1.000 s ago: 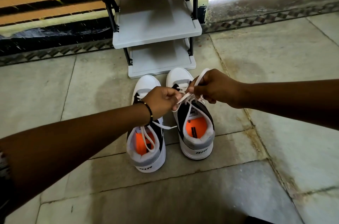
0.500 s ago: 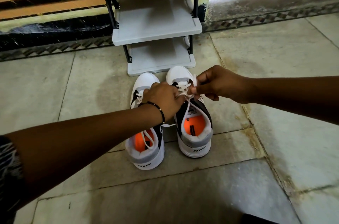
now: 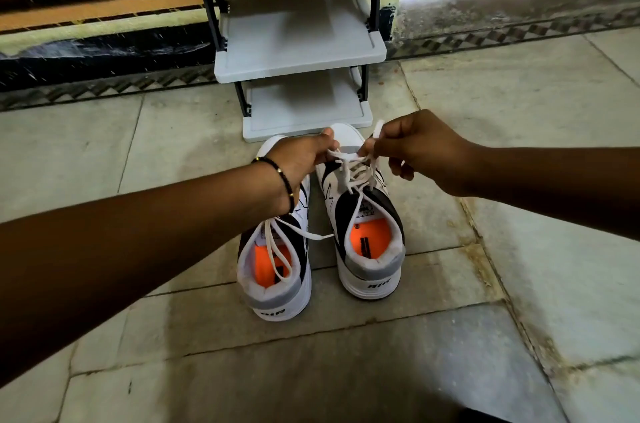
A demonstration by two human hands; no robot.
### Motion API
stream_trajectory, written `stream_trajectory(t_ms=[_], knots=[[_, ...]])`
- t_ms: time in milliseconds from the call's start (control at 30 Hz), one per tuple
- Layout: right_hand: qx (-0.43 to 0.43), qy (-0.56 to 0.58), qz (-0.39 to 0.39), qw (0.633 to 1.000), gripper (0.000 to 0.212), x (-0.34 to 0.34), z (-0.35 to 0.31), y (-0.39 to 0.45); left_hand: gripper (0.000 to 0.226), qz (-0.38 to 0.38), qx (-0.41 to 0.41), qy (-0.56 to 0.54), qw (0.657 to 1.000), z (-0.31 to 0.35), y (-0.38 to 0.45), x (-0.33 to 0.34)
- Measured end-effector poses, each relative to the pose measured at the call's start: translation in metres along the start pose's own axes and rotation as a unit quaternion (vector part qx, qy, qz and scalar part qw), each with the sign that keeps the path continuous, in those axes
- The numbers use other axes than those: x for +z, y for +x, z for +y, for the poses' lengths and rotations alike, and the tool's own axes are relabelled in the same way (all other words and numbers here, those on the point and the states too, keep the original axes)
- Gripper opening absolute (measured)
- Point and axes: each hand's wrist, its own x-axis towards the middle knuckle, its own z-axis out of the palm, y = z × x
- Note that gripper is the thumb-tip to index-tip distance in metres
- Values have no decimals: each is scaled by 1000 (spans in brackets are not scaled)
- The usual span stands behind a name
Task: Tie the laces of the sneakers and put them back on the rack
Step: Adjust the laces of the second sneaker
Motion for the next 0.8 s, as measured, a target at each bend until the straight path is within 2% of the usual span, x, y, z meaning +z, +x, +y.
stream_trajectory(t_ms=[100,200,267,367,467,533,600,667,733,800], knots=[[-2,1,43,999,22,-4,-1,2,21,8,-41,-72,997,0,0,-8],[17,11,77,997,24,-13,4,3,23,37,-41,-56,997,-5,2,-21],[40,11,77,996,22,-19,8,1,27,31,-40,-42,998,-7,2,-28],[36,-43,10,998,11,-19,11,-2,26,-9,-46,-49,998,-10,-2,-26],[38,-127,-90,987,30,-2,8,-3,23,-33,-51,-52,997,-10,-4,-18],[38,-194,-117,973,33,12,9,1,21,-44,-30,-29,998,-10,-4,-15],[-14,-275,-93,957,21,20,9,4,21,-41,23,23,999,-10,-4,-14],[-72,-336,-73,936,18,21,8,5,21,-12,122,94,988,-10,-3,-17],[-104,-359,-62,926,20,15,10,4,17,27,255,192,947,-9,0,-23],[-139,-382,-43,913,21,9,13,2,13,56,336,249,907,-4,1,-29]])
